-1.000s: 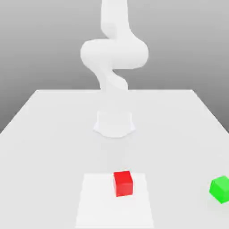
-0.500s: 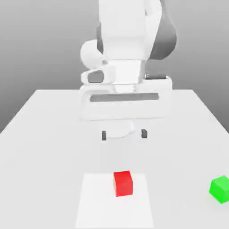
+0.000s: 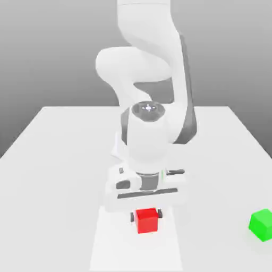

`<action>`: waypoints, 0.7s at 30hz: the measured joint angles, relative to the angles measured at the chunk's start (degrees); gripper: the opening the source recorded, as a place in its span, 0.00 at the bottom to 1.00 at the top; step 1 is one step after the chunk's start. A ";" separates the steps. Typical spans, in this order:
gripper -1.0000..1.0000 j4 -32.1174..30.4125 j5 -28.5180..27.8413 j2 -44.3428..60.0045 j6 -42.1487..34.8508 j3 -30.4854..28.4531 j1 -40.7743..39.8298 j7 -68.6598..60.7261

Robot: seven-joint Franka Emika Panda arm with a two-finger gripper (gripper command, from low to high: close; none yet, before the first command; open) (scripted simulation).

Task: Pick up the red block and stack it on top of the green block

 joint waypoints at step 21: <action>0.00 19.73 -5.16 -3.73 -24.07 17.18 16.25 -14.48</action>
